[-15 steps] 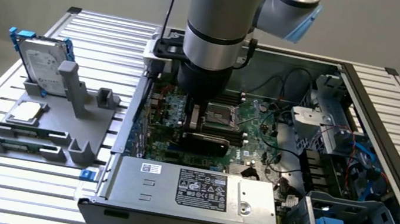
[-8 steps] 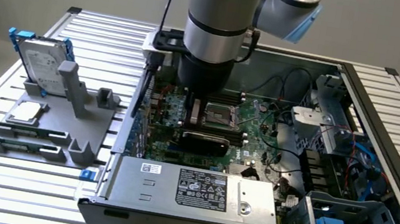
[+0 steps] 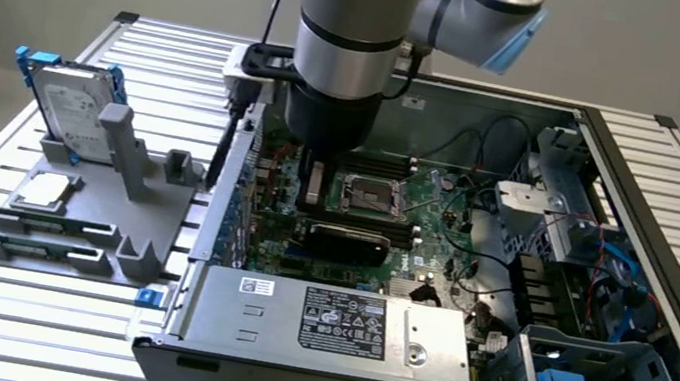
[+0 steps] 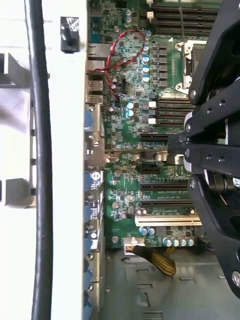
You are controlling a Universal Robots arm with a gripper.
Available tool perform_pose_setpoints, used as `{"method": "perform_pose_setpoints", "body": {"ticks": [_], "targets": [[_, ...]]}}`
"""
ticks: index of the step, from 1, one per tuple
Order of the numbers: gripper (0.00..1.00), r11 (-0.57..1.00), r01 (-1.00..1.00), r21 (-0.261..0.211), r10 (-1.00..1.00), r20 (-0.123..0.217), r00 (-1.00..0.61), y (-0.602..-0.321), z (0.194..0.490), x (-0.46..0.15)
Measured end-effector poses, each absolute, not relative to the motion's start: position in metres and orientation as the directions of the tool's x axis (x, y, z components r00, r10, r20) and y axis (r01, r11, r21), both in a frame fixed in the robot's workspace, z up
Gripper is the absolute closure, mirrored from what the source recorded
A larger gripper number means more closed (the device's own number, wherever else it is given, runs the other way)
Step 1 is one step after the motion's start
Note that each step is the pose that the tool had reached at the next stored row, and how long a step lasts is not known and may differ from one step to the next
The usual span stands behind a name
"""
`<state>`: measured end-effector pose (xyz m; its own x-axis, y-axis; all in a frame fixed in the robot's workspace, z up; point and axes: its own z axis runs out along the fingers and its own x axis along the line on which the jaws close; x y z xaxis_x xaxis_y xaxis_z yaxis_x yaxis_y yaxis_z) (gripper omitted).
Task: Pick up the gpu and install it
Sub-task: 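Press down on the gpu until it lock into place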
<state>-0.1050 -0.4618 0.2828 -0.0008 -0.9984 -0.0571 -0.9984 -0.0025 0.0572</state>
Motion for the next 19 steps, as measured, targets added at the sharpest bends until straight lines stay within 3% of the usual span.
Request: {"method": "perform_pose_setpoints", "body": {"ticks": [19], "targets": [[0.89, -0.003, -0.994, 0.109, -0.999, -0.052, -0.003, -0.462, 0.290, -0.129]]}}
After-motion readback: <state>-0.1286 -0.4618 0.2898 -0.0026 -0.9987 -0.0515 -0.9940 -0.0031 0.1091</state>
